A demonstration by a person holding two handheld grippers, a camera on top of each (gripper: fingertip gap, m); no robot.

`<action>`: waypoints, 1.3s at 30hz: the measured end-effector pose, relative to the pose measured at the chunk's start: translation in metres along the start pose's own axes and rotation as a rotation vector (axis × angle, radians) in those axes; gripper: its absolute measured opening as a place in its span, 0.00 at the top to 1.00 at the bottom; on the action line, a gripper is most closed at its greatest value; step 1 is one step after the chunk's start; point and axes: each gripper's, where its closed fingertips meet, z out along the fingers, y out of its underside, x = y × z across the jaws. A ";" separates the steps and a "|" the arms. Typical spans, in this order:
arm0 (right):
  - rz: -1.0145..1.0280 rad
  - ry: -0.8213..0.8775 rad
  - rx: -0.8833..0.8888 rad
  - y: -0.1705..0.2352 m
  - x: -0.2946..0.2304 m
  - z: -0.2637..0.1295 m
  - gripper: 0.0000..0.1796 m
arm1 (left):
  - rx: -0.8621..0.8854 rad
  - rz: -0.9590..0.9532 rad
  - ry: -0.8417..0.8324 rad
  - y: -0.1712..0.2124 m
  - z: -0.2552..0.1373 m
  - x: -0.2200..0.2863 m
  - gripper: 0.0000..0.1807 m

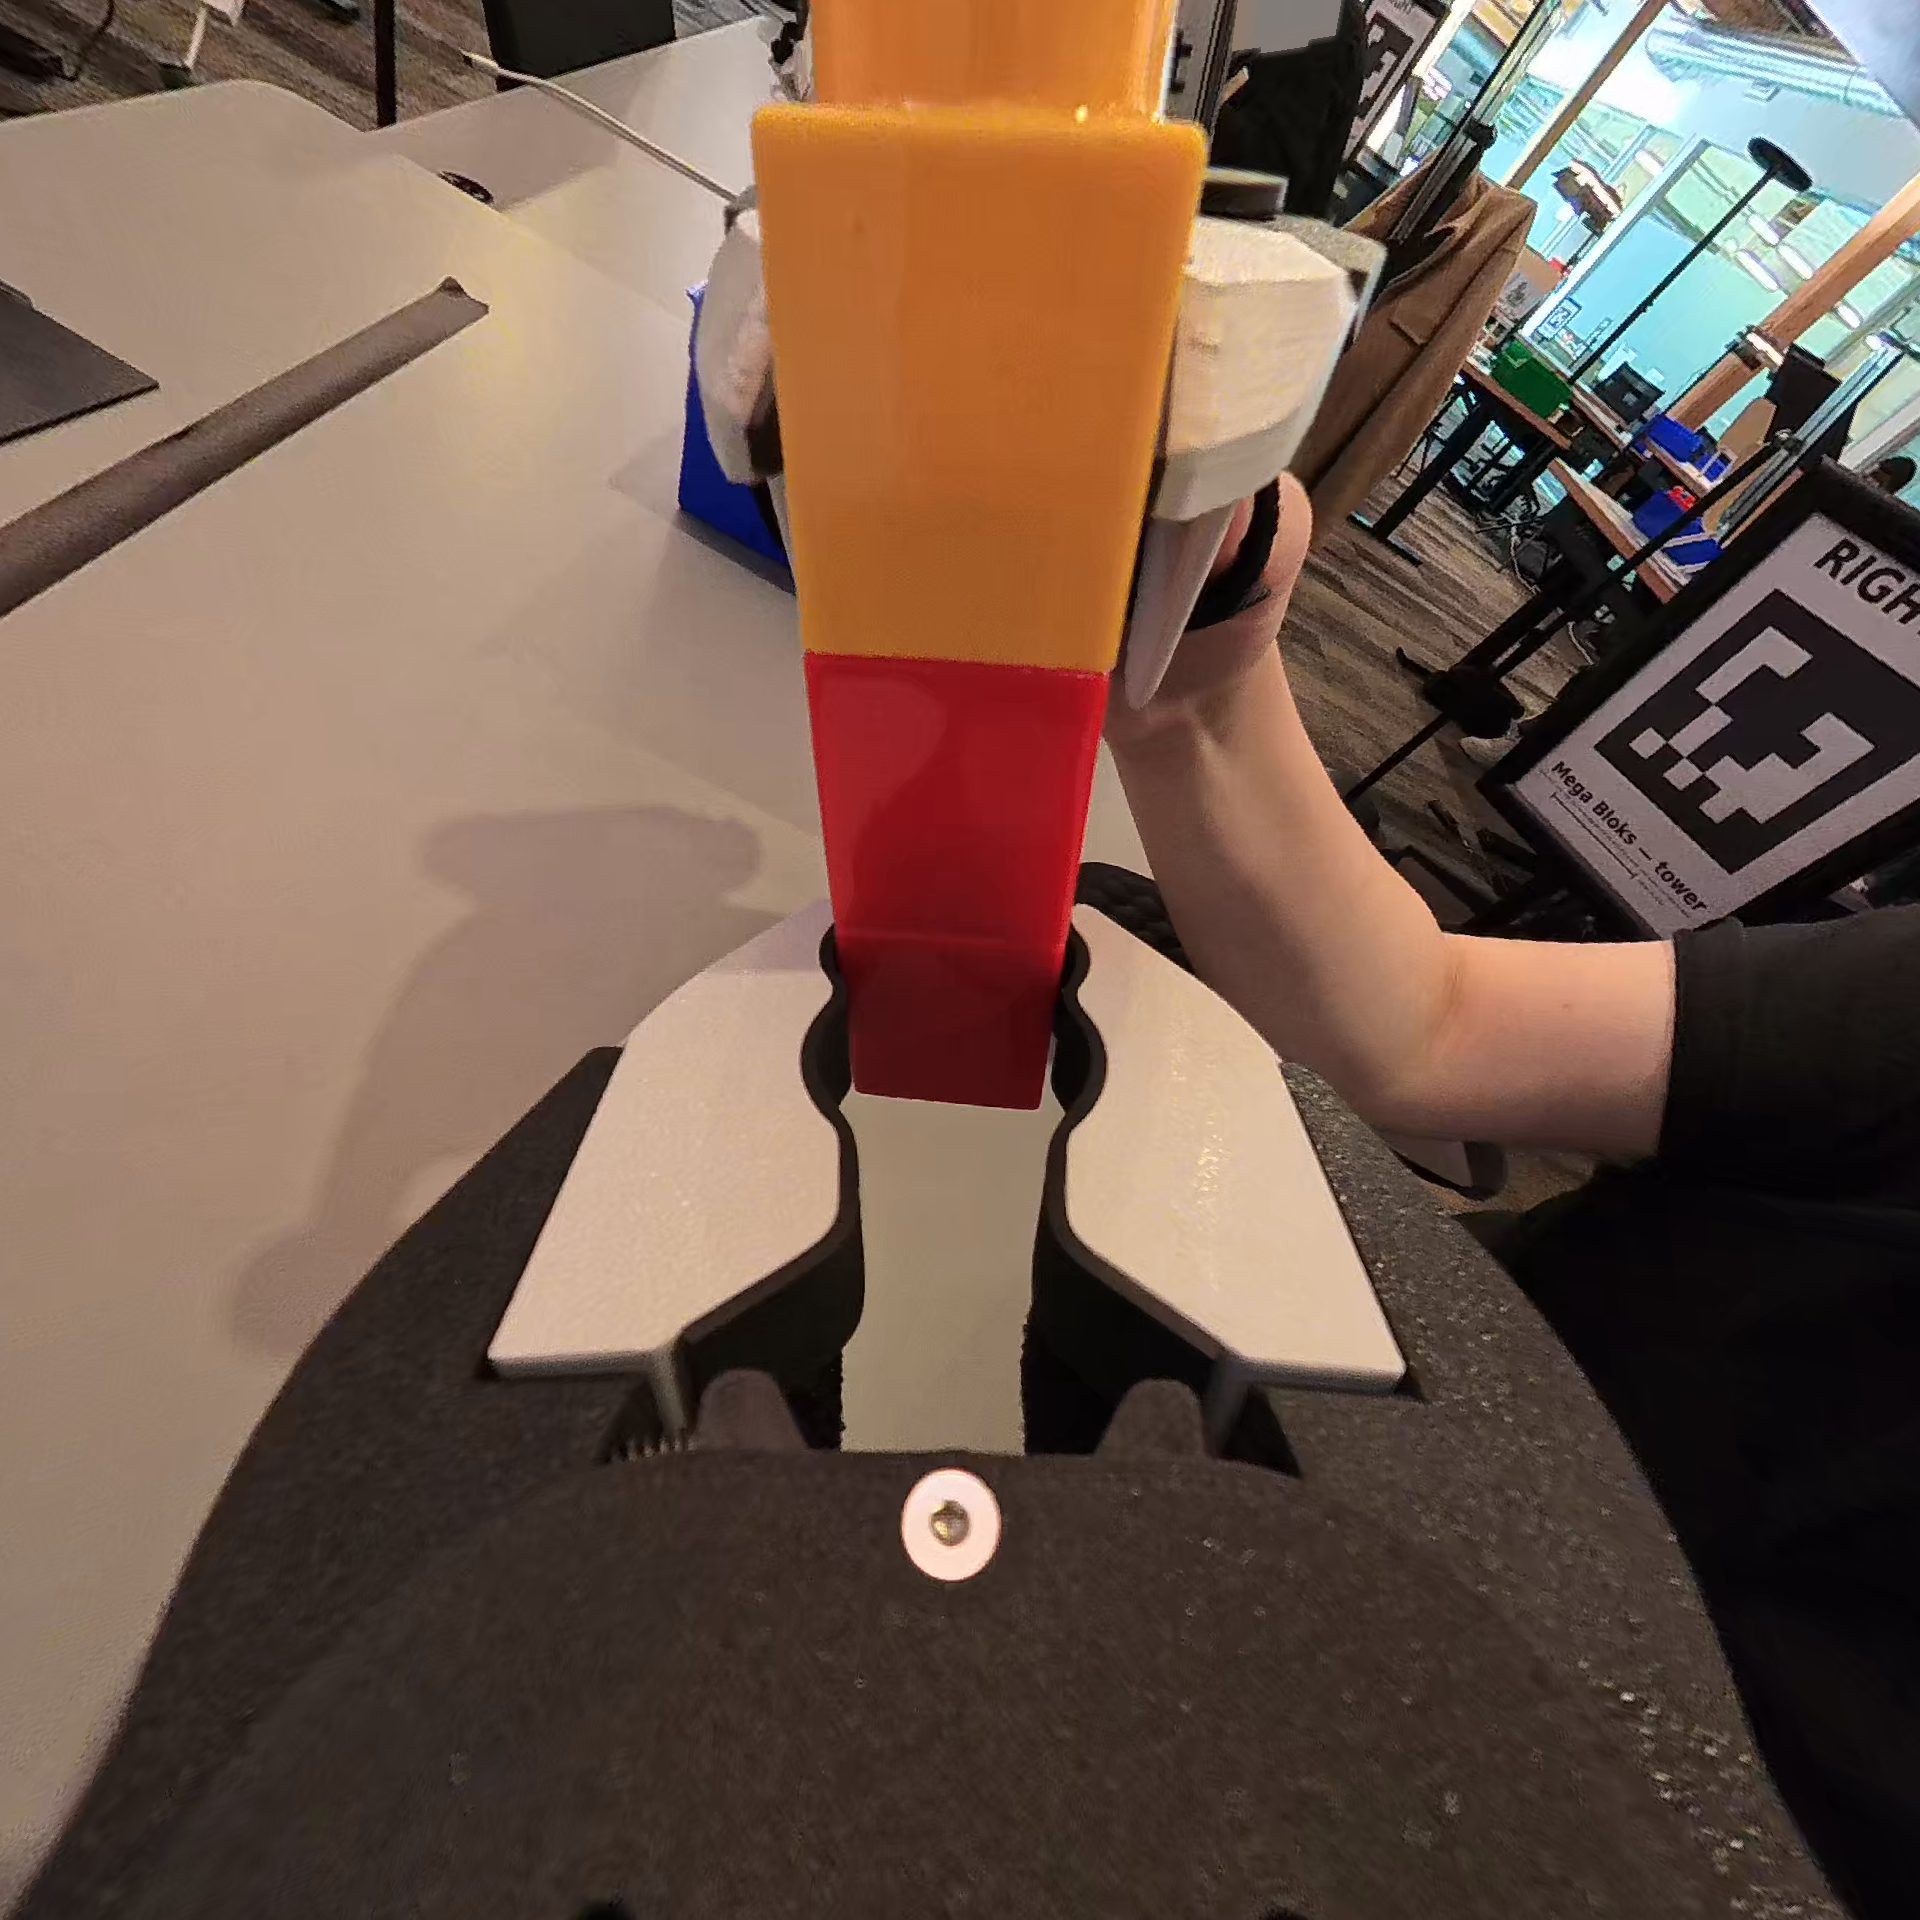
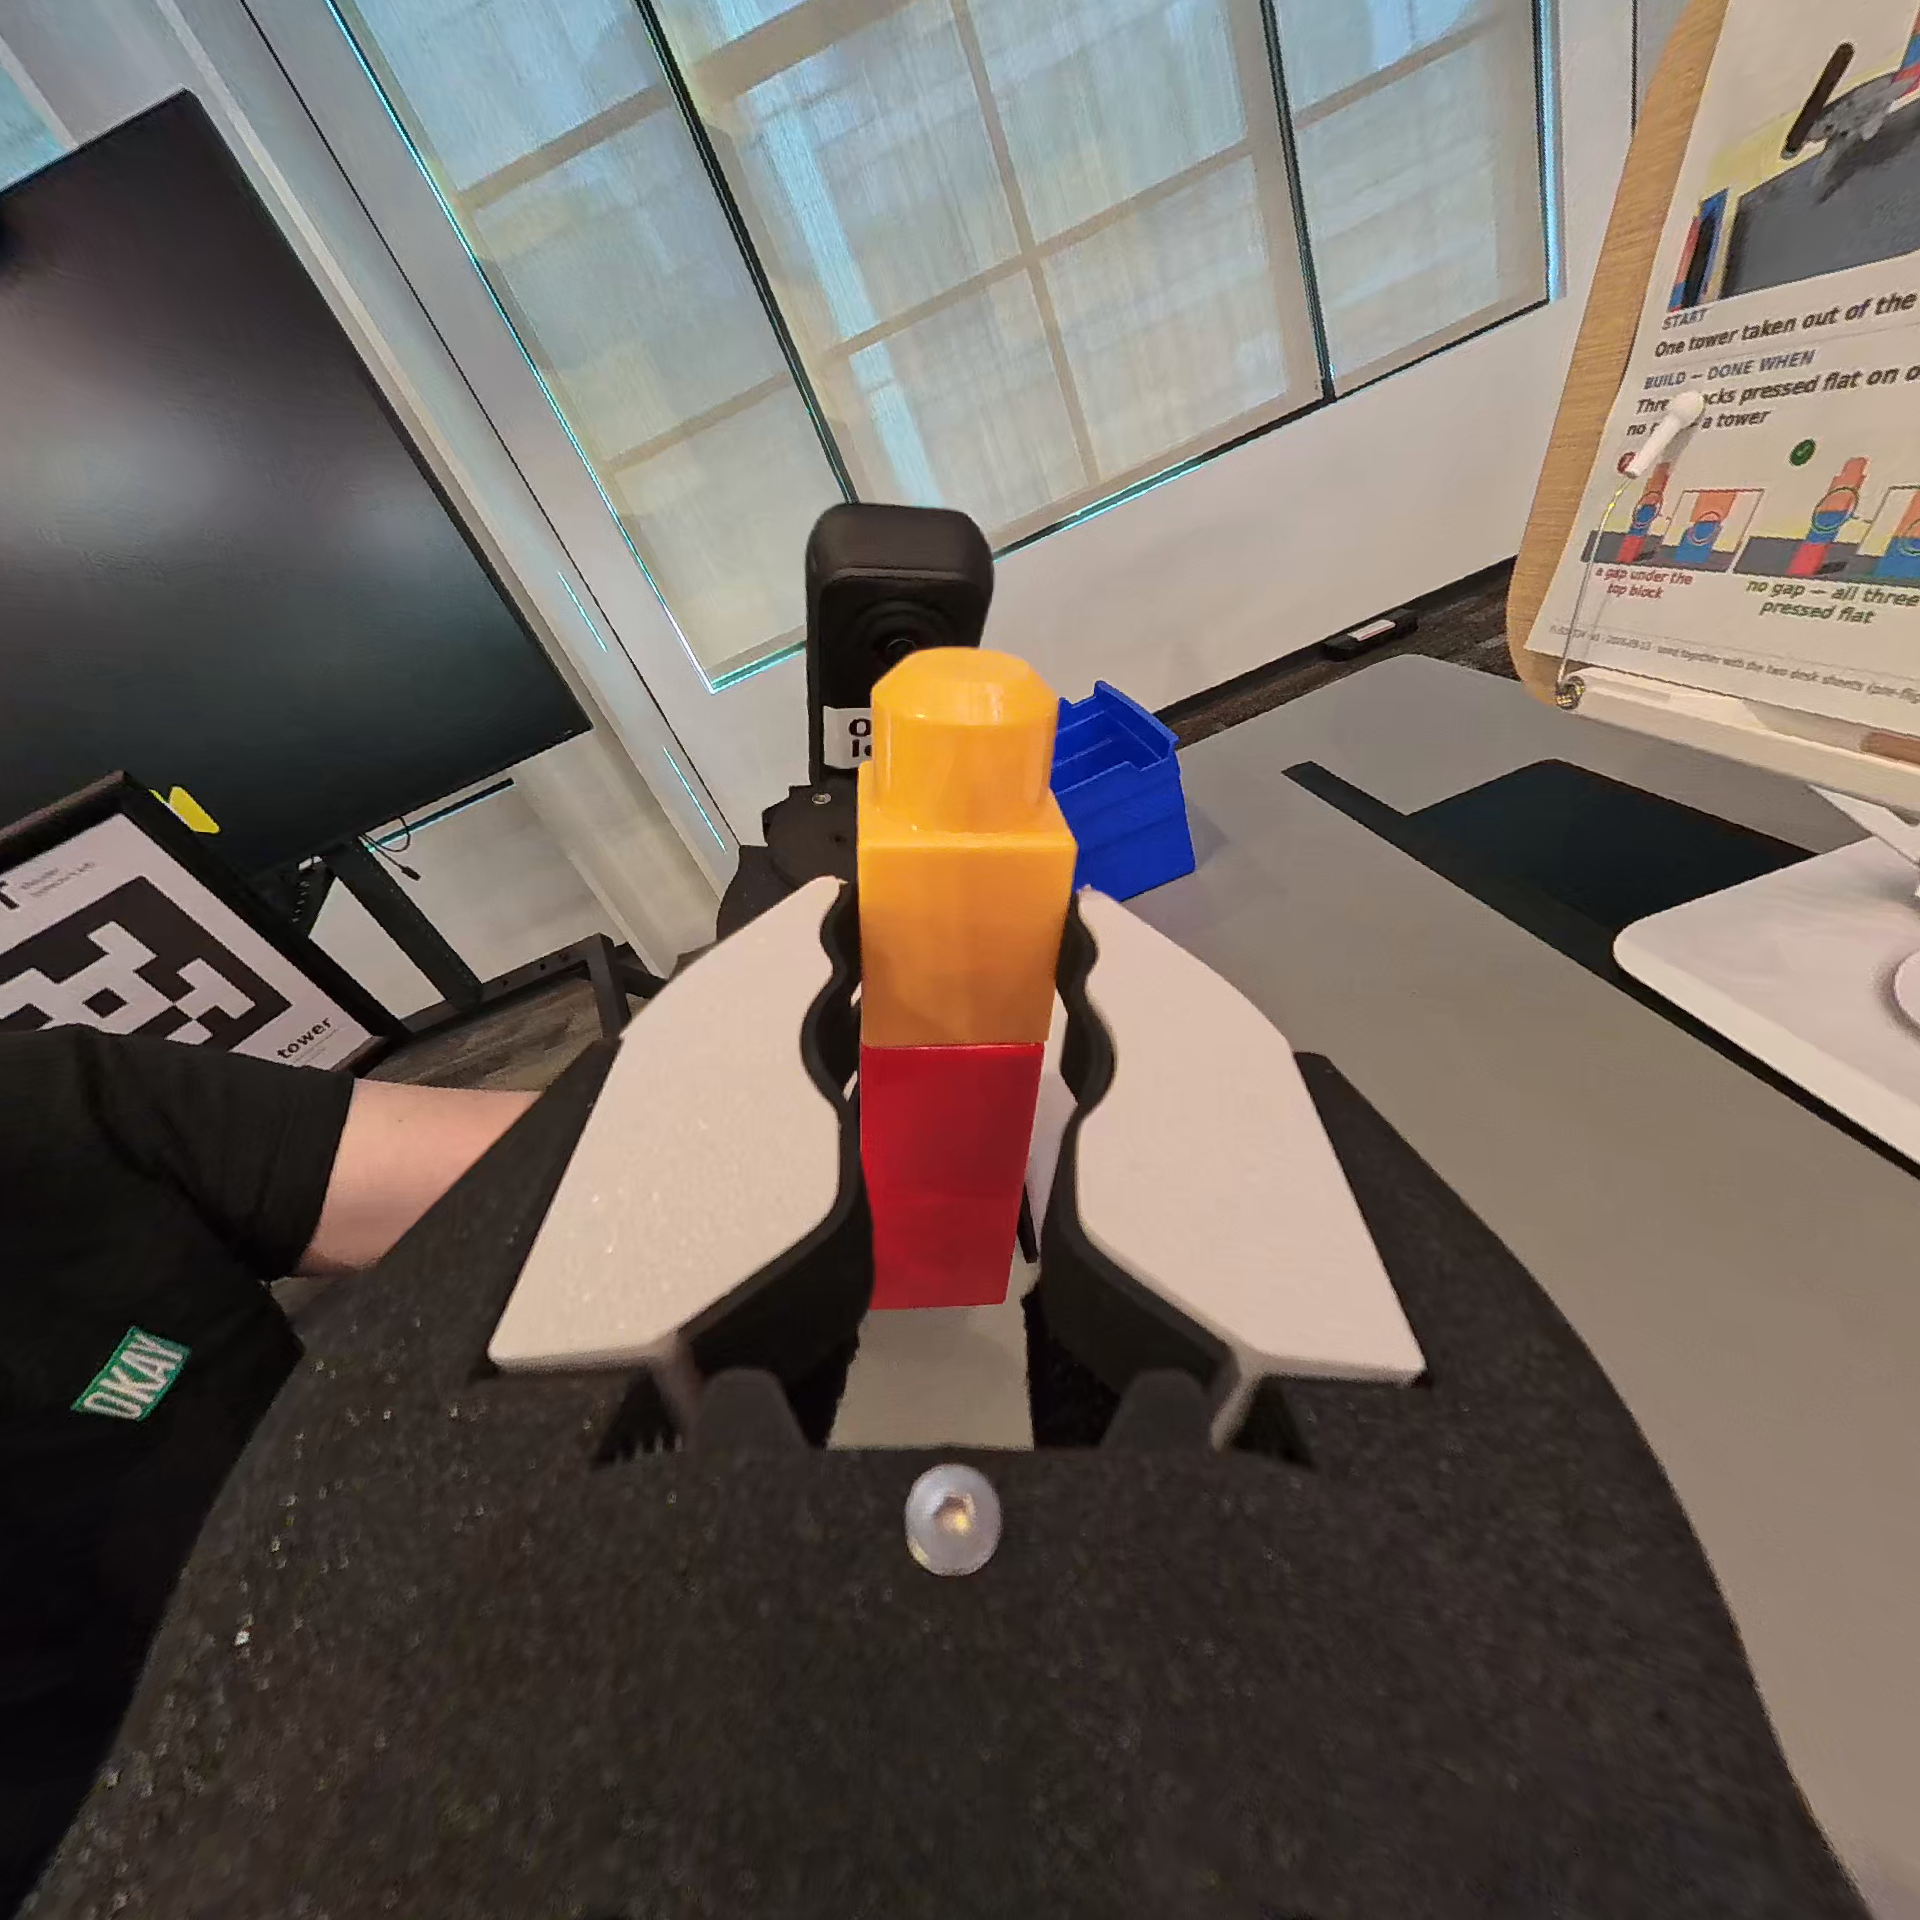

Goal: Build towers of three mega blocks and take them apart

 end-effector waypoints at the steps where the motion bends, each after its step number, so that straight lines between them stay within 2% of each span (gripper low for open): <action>1: -0.001 0.002 -0.005 0.001 0.000 0.000 0.80 | -0.001 -0.001 0.002 0.000 0.001 0.000 0.81; 19: -0.021 0.001 0.007 0.001 0.001 0.003 0.80 | -0.013 -0.009 0.001 0.001 -0.003 -0.002 0.81; 26: -0.046 -0.050 0.025 0.001 -0.003 -0.002 0.80 | -0.054 0.070 -0.070 0.003 -0.005 -0.003 0.80; 29: -0.052 -0.055 0.036 -0.001 -0.005 -0.011 0.73 | -0.037 0.075 -0.047 -0.001 -0.008 0.005 0.80; 34: -0.003 -0.090 0.114 -0.015 -0.010 -0.023 0.70 | -0.088 0.089 -0.047 0.006 -0.006 0.008 0.80; 39: -0.060 -0.102 0.023 -0.001 -0.017 -0.019 0.65 | -0.137 0.111 -0.134 0.010 0.002 0.003 0.80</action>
